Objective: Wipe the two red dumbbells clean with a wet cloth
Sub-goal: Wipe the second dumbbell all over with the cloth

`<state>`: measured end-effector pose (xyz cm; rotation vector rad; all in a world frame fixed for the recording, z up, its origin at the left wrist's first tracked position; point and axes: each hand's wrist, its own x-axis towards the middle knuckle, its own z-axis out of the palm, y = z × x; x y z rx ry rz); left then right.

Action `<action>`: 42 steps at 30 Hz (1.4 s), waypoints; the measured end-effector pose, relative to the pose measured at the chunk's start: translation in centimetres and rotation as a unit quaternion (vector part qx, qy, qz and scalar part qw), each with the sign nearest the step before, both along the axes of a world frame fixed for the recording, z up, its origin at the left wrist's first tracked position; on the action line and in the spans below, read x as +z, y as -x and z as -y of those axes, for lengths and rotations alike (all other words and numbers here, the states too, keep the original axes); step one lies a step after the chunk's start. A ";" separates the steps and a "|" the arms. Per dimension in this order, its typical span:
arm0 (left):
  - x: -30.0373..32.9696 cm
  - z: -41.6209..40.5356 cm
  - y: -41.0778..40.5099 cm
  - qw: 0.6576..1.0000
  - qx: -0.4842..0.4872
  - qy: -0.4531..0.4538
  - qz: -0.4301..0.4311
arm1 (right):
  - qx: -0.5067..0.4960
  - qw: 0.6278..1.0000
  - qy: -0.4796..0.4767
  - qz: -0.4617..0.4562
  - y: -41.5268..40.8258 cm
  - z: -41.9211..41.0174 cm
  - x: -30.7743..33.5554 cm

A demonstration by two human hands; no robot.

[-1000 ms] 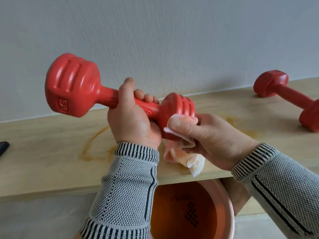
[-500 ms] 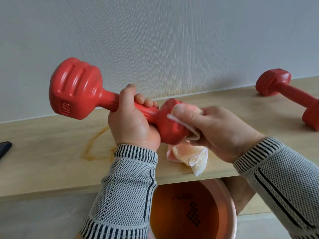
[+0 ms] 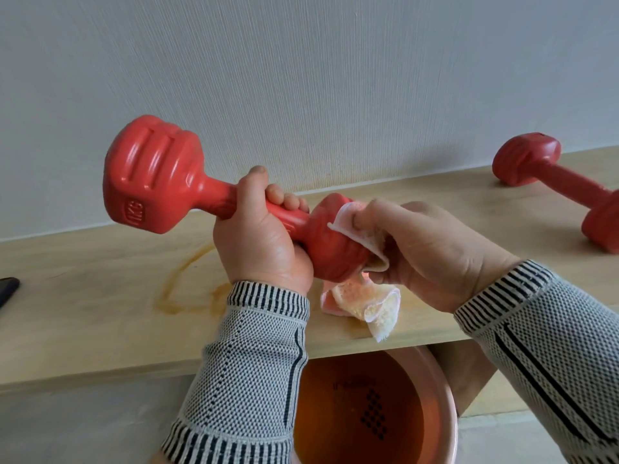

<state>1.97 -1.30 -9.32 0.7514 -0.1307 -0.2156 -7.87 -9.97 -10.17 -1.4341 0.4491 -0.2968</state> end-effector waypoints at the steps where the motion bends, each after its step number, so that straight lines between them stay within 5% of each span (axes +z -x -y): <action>1: 0.0 0.1 0.1 1.000 0.001 -0.001 0.003 | -0.002 1.000 0.011 0.001 0.1 -0.1 0.0; 6: 0.1 0.0 -0.1 1.000 0.003 0.000 -0.003 | 0.024 0.998 0.050 0.022 0.1 -0.9 -0.3; 12: 0.0 0.1 0.1 1.000 -0.002 0.004 -0.014 | -0.064 0.997 0.042 0.032 -0.2 -0.7 -0.4; 17: 0.3 -0.2 -0.2 1.000 0.011 0.005 -0.018 | 0.000 0.997 0.048 0.056 -0.1 -1.5 -0.9; 24: 0.2 0.0 0.1 1.000 -0.001 0.011 -0.019 | -0.117 0.988 0.076 0.068 -0.4 -1.4 -0.4; 29: 0.3 -0.3 -0.4 1.000 0.013 0.009 -0.019 | -0.027 0.993 0.098 0.056 -0.3 -1.6 -0.9; 38: 0.3 -0.5 -0.6 0.999 0.005 0.017 -0.047 | -0.052 0.993 0.046 0.095 -0.4 -1.2 -0.9; 42: 0.1 -0.7 -1.0 0.998 -0.011 0.029 -0.064 | -0.029 0.988 0.129 0.073 -0.2 -1.3 -1.2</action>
